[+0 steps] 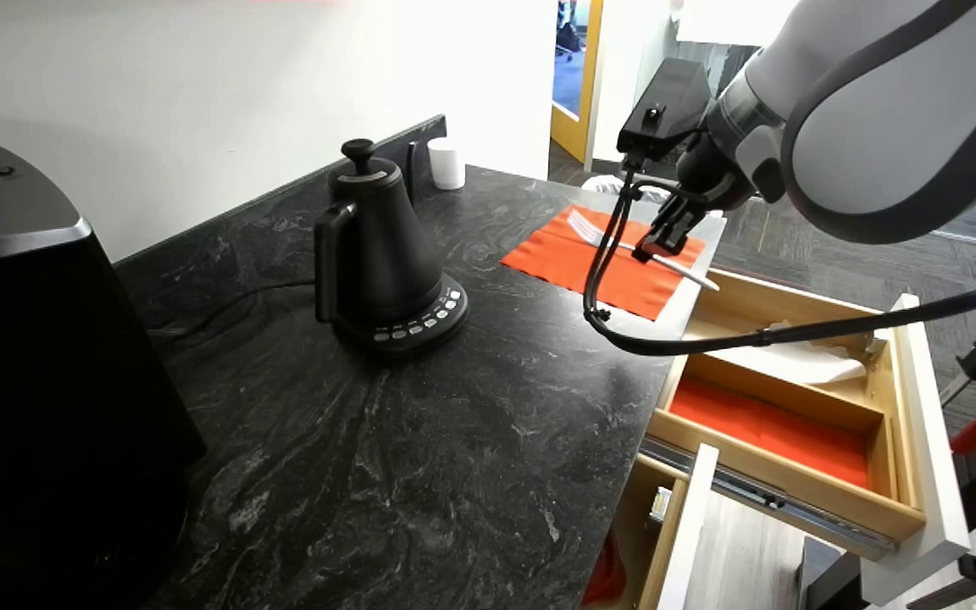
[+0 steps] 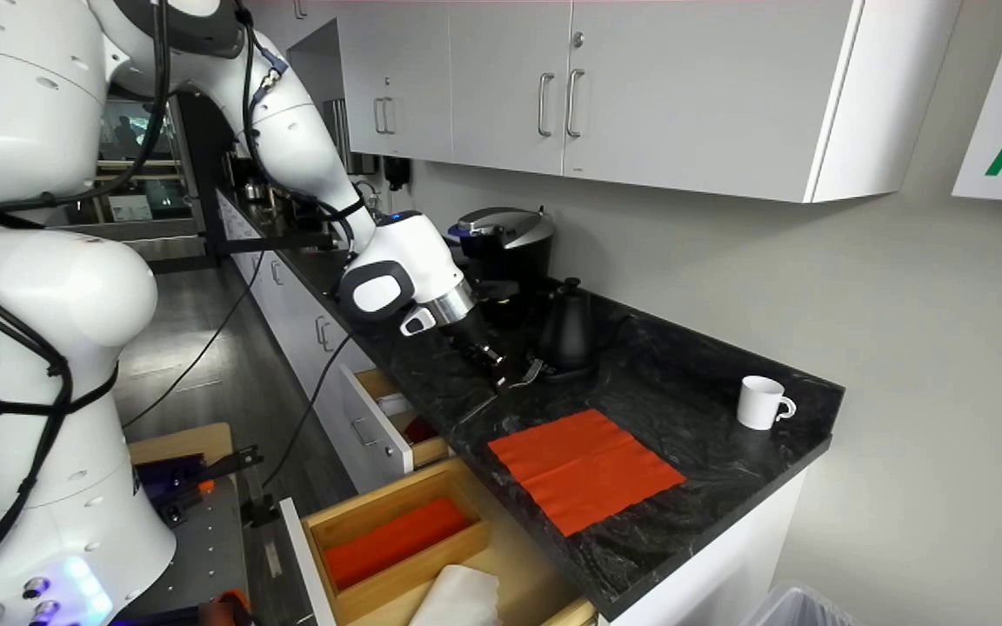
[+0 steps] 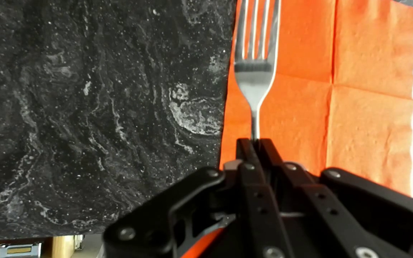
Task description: Take the fork on the mat and put it in the left compartment of the drawer
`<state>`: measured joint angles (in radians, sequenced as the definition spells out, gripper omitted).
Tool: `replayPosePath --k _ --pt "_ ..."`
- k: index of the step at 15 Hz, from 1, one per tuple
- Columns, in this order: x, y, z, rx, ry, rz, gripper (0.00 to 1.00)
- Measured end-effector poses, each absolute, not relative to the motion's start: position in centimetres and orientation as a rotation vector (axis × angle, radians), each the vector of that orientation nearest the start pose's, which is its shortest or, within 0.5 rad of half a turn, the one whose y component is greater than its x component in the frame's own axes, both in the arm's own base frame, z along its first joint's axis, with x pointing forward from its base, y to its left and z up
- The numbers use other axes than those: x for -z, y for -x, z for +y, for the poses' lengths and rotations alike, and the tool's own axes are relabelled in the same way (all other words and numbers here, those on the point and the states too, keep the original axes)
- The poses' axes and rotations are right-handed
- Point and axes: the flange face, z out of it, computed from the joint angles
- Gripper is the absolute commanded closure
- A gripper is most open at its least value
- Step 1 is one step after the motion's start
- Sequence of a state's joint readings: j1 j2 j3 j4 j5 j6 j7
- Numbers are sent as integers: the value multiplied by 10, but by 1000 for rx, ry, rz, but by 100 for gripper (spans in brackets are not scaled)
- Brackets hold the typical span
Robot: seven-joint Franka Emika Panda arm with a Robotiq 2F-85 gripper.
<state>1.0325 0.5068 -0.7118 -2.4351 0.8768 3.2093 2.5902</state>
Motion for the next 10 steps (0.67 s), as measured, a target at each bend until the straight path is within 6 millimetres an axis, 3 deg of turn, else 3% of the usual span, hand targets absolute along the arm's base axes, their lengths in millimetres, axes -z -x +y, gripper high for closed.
replayPosePath --k 7,10 --pt "-202 -490 73 310 160 2670 95" --pt "-189 -469 73 339 172 2692 95"
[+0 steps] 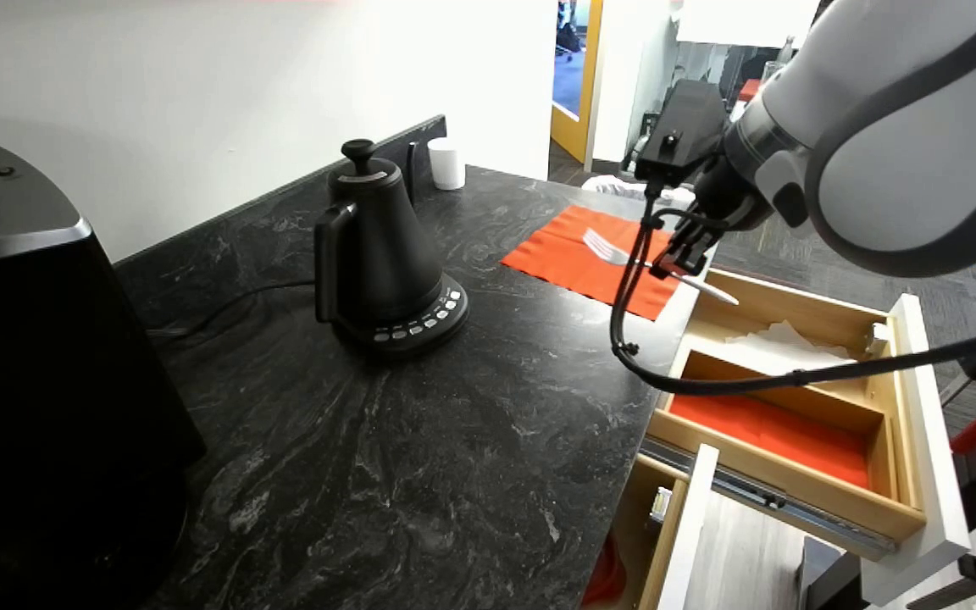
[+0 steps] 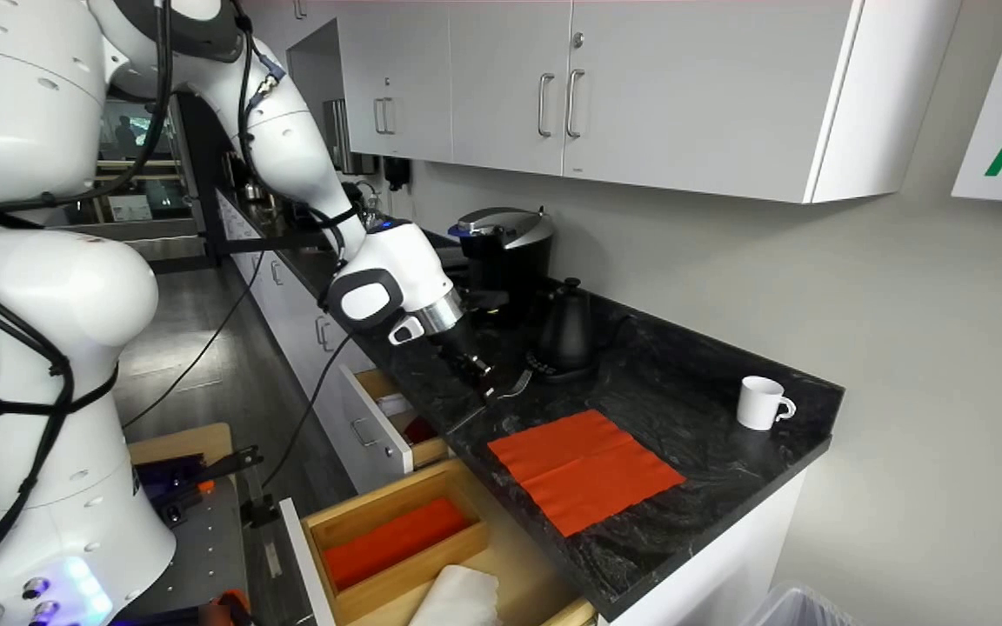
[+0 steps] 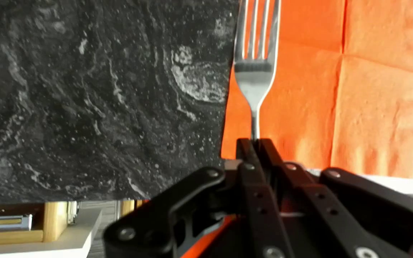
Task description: Take the fork on the mat and put it in the left compartment of the drawer
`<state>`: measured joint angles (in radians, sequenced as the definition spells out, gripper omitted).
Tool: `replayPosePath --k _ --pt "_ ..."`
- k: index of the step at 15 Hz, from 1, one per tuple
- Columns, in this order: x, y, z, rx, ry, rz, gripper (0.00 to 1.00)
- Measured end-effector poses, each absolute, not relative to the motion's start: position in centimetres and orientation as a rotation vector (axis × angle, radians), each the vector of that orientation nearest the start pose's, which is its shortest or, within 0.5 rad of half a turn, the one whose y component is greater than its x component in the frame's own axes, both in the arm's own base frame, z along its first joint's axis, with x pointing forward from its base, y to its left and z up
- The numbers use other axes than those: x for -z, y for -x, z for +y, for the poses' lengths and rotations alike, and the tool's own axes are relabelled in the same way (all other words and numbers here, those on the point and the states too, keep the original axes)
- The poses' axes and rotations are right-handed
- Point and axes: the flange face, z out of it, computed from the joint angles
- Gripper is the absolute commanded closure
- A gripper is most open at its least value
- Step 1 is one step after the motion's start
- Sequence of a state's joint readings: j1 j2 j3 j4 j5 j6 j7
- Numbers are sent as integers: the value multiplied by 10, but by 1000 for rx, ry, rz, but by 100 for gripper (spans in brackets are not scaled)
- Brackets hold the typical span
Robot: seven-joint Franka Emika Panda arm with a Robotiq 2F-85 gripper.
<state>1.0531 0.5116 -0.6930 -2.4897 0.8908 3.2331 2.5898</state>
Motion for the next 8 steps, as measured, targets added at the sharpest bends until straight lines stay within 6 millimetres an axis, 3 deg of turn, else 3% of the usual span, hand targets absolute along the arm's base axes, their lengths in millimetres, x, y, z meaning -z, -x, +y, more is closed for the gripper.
replayPosePath --k 4,8 --pt "-169 -403 71 438 124 2712 95" --pt "-153 -342 88 464 33 2740 95"
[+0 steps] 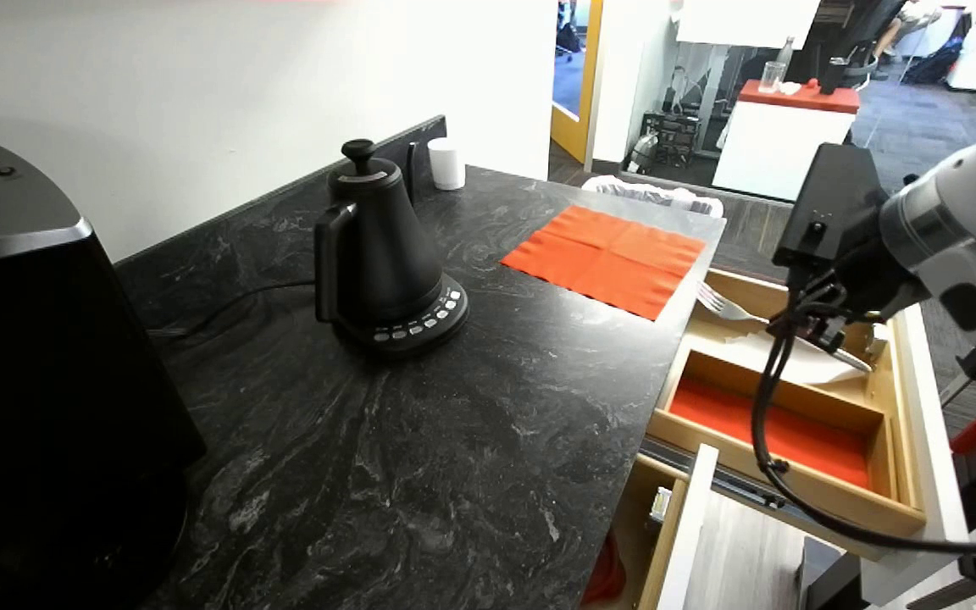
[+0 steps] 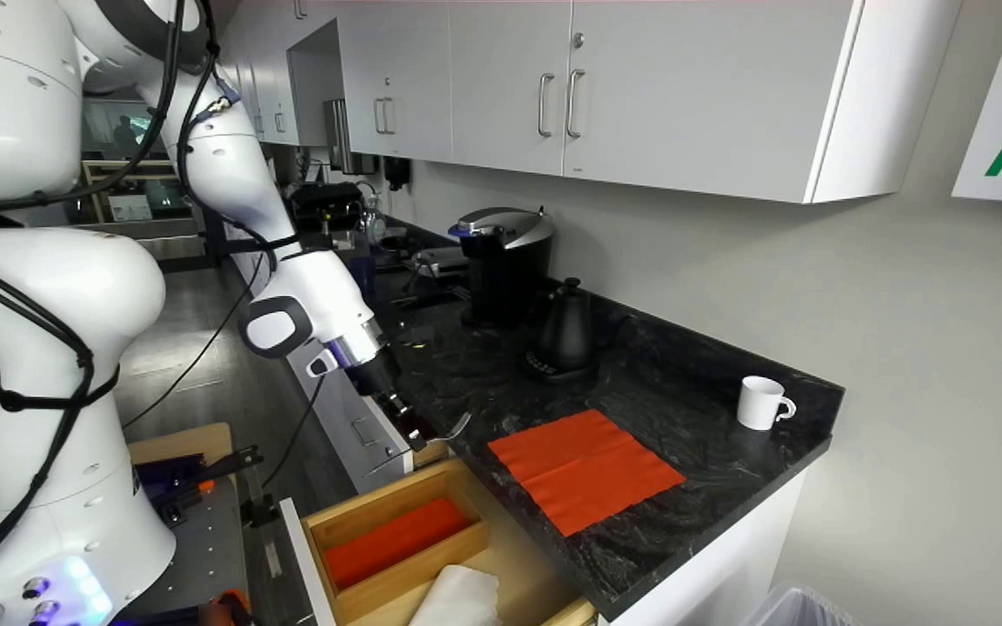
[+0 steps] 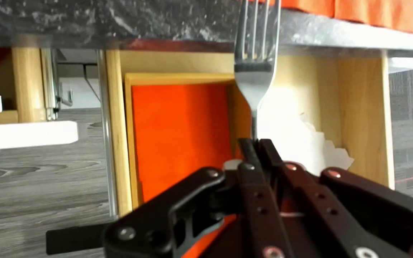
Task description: Take the fork on the mat and put it in the left compartment of the drawer
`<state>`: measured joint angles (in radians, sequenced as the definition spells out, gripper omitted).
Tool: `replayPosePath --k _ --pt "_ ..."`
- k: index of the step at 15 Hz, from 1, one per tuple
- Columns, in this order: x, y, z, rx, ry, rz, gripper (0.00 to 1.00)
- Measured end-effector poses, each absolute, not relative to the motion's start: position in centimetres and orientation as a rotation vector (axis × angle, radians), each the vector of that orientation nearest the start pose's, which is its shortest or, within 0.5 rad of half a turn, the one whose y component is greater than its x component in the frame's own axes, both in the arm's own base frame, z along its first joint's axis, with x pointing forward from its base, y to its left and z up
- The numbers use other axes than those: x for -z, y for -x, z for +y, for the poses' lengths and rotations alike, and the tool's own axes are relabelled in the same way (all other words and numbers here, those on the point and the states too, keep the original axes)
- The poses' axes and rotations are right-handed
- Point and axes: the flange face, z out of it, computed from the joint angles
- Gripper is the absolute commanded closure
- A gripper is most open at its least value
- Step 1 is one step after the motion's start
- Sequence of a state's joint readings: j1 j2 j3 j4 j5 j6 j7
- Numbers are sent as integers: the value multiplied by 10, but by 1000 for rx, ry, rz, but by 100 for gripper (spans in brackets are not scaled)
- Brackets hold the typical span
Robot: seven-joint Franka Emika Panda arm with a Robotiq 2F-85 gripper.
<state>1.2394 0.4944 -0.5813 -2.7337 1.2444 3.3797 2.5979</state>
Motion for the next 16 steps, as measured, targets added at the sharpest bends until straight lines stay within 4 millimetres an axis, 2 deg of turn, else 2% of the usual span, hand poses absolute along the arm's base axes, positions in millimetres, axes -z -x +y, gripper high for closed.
replayPosePath --k 3,6,16 --pt "-146 -322 110 422 30 2763 95" --pt "-145 -317 119 394 43 2772 96" --pt "-141 -317 88 434 -71 2799 96"
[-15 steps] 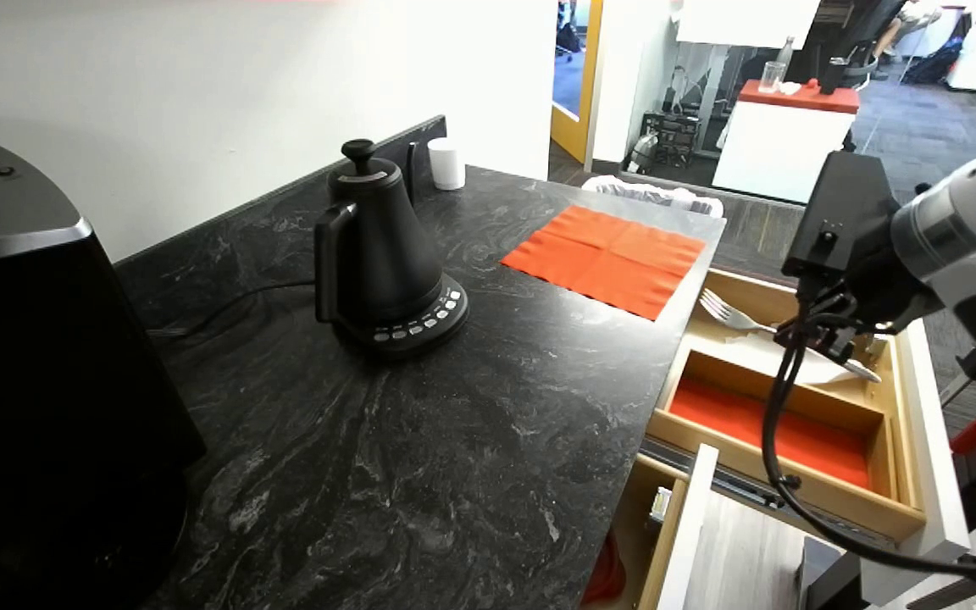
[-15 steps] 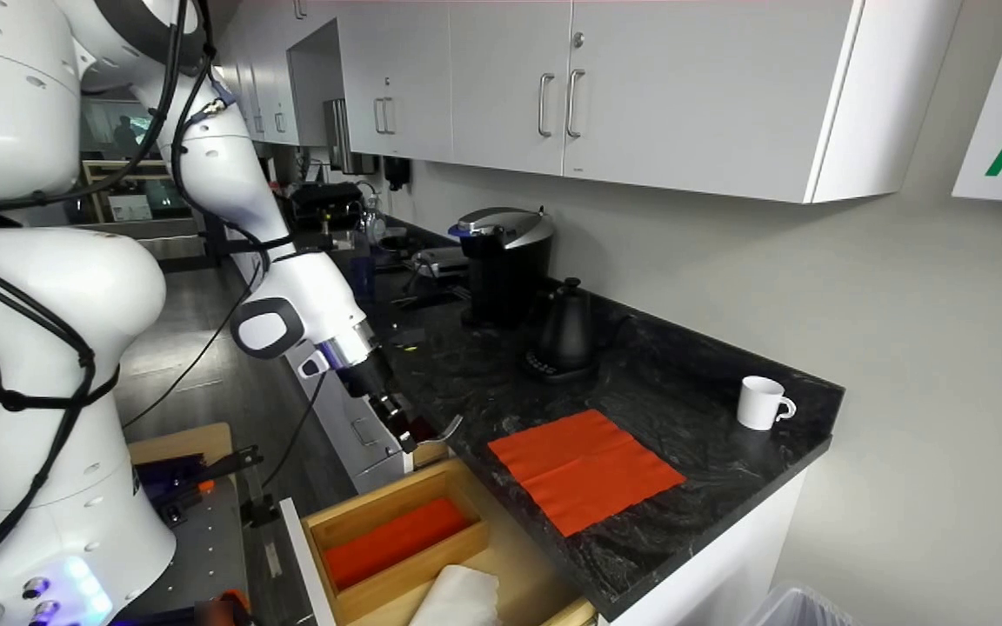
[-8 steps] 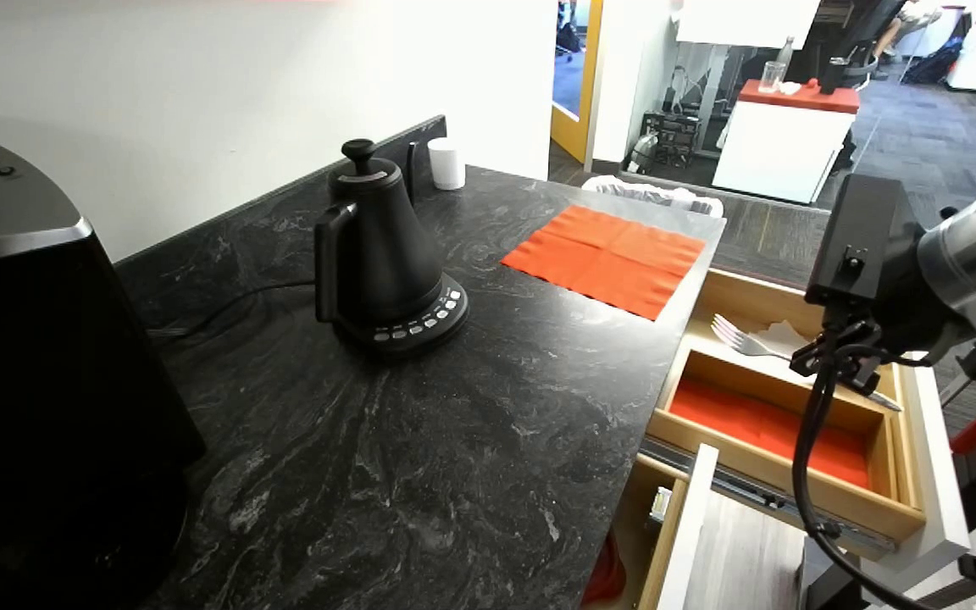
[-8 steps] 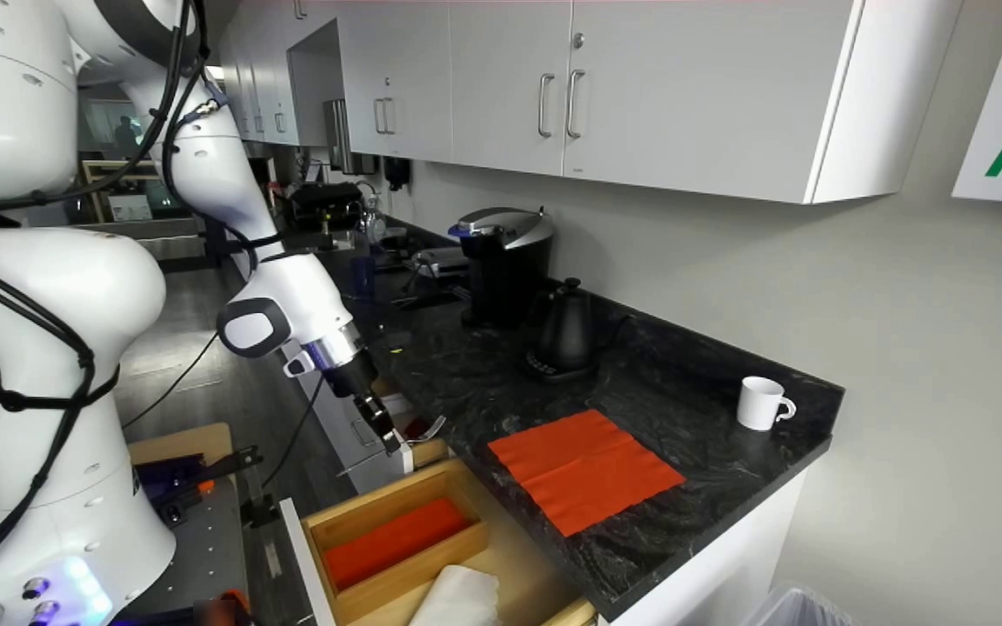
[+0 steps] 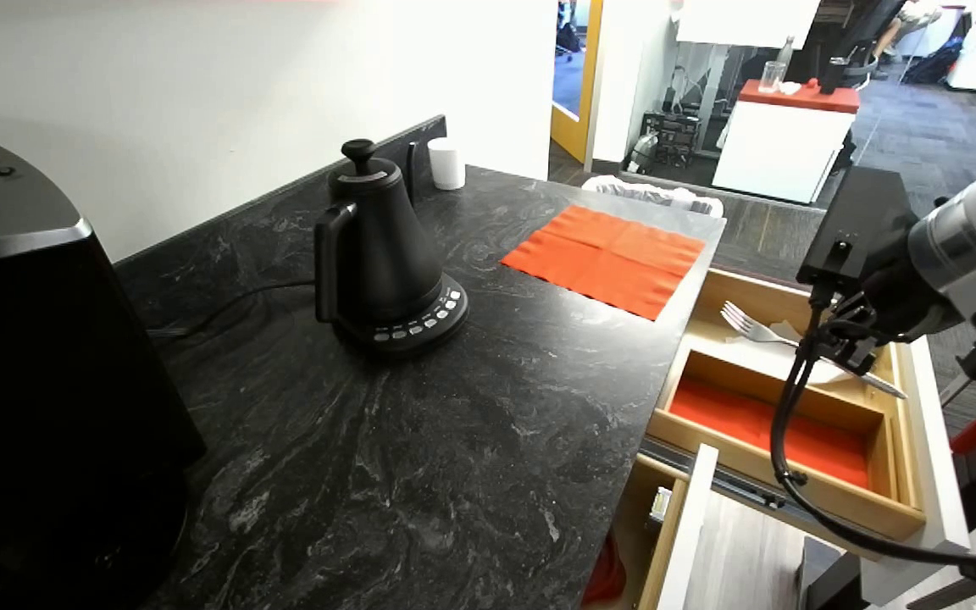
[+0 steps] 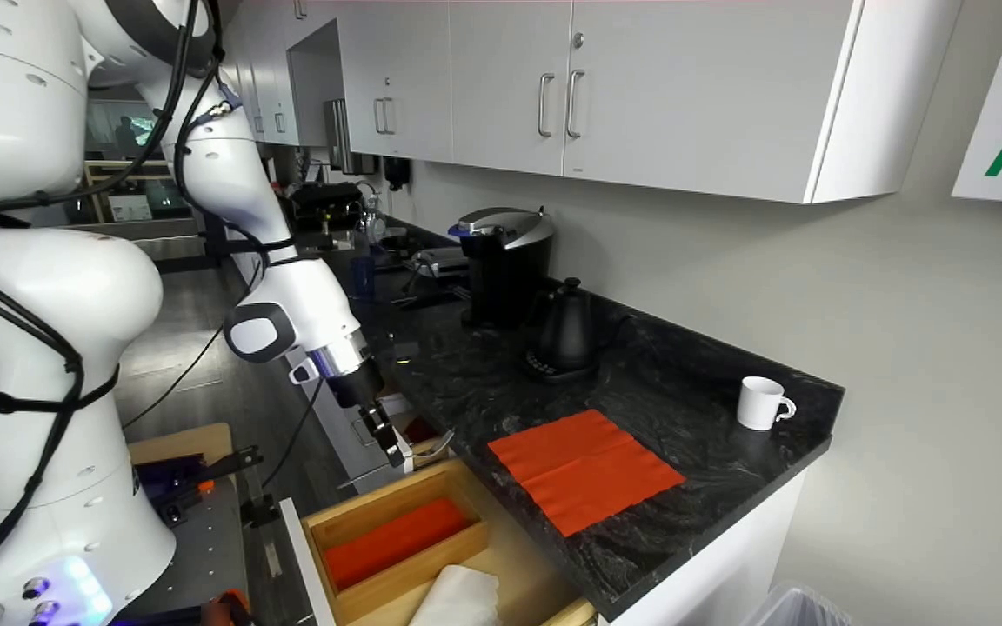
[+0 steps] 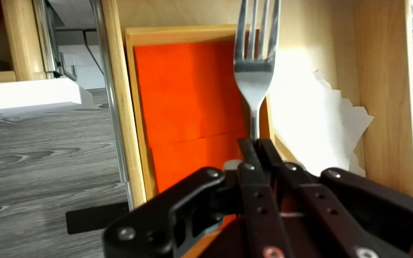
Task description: Take the fork on the mat and put it in the left compartment of the drawer
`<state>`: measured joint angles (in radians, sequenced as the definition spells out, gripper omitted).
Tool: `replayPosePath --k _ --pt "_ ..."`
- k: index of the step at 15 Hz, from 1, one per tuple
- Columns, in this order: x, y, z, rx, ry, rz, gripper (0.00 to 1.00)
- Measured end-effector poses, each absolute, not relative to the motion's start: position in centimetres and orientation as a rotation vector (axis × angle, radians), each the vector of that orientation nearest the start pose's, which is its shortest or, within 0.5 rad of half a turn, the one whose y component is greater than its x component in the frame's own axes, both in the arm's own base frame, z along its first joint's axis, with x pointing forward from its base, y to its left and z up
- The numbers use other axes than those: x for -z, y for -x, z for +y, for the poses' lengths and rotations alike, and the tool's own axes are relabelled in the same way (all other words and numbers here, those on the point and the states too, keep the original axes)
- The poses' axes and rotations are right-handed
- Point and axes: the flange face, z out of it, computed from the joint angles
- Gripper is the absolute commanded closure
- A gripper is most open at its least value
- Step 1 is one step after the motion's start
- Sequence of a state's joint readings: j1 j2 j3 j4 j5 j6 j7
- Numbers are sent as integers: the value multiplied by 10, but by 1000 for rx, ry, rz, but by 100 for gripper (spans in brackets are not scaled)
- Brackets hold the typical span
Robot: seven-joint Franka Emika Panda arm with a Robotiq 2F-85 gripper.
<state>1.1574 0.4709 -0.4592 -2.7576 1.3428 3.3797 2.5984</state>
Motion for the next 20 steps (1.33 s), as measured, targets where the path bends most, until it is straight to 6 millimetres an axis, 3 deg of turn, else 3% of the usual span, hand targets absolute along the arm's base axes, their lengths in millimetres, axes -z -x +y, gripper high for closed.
replayPosePath --k 5,6,8,17,18,20 --pt "-140 -324 81 426 -120 2801 93" --pt "-139 -325 80 424 -125 2802 67" --pt "-137 -327 81 418 -131 2806 60" --pt "-132 -324 86 404 -123 2825 4" --pt "-131 -324 85 405 -127 2826 22" --pt "-130 -323 83 412 -133 2828 8"
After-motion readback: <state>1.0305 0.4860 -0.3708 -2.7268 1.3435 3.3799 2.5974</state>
